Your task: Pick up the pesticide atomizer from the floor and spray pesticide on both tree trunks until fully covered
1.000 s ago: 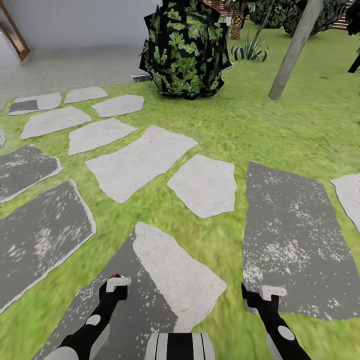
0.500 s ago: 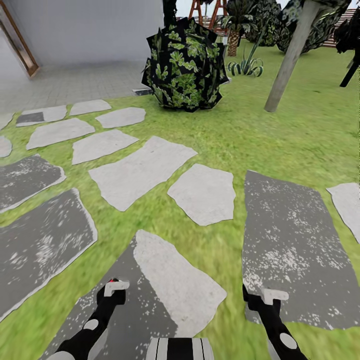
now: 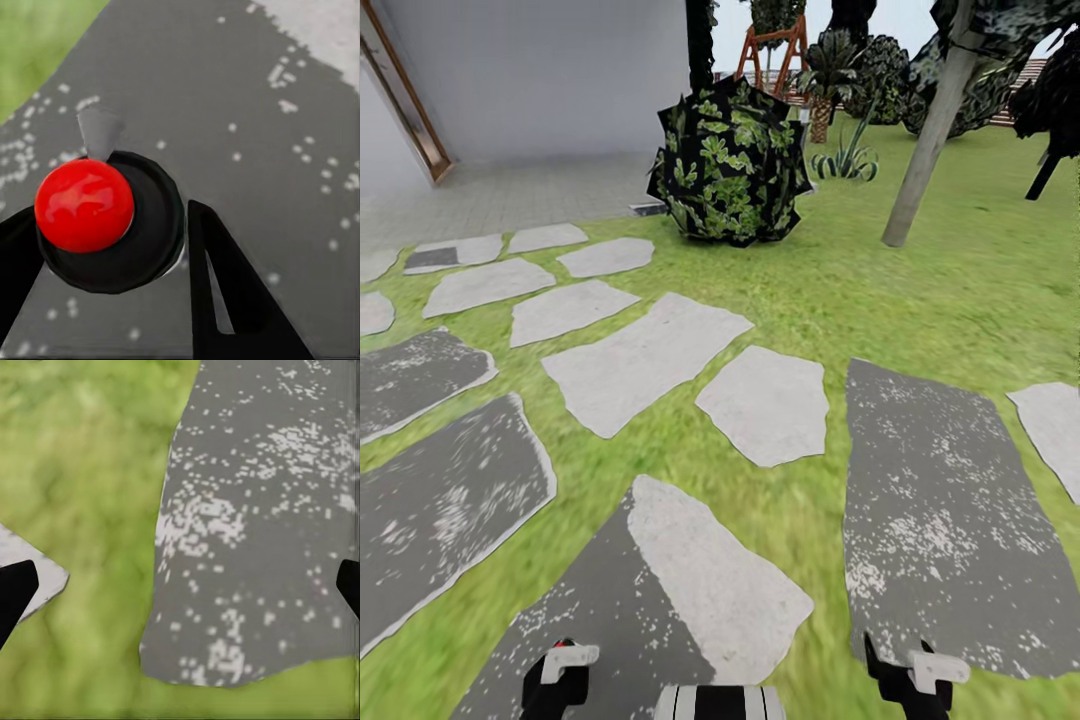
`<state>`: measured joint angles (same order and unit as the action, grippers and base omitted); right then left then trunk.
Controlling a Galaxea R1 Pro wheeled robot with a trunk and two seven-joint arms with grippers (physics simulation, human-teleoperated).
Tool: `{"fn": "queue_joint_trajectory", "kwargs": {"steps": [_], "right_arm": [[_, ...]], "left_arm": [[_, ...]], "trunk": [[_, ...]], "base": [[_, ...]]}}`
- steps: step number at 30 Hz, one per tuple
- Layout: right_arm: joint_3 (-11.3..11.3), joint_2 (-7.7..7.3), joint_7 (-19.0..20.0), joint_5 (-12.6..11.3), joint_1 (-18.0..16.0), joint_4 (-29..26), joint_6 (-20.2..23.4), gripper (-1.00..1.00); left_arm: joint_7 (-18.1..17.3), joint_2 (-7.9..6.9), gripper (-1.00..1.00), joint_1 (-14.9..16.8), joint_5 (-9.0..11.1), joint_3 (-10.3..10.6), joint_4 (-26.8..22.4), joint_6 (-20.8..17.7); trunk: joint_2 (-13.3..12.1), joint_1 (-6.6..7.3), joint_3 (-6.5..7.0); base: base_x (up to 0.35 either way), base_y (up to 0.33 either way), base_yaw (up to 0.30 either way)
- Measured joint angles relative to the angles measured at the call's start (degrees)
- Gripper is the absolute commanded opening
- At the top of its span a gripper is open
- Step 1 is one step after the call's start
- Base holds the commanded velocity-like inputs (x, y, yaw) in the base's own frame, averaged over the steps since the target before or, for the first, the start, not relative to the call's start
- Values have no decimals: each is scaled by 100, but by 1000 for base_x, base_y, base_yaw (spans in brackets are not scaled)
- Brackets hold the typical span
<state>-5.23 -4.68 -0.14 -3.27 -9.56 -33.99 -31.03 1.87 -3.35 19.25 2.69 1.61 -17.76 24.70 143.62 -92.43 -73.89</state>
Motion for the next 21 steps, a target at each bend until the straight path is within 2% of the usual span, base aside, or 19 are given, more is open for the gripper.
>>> {"fn": "queue_joint_trajectory", "kwargs": {"steps": [5,12,15,21], "right_arm": [[2,-33,1,-3,7,165,8,100],[19,-6,19,-2,8,254,8,100],[27,8,21,-1,9,275,10,100],[32,13,28,0,9,279,10,100]], "left_arm": [[-1,-34,-100,-76,7,4,-26,11],[18,-101,-100,-153,31,-14,-30,33],[27,-160,-100,-165,47,-20,-28,34],[31,-180,-100,-170,53,-26,-28,28]], "trunk": [[-7,13,111],[-16,31,270],[-20,39,353],[-28,54,537]], "base": [[0,0,0],[0,0,0],[0,0,0],[0,0,0]]}}
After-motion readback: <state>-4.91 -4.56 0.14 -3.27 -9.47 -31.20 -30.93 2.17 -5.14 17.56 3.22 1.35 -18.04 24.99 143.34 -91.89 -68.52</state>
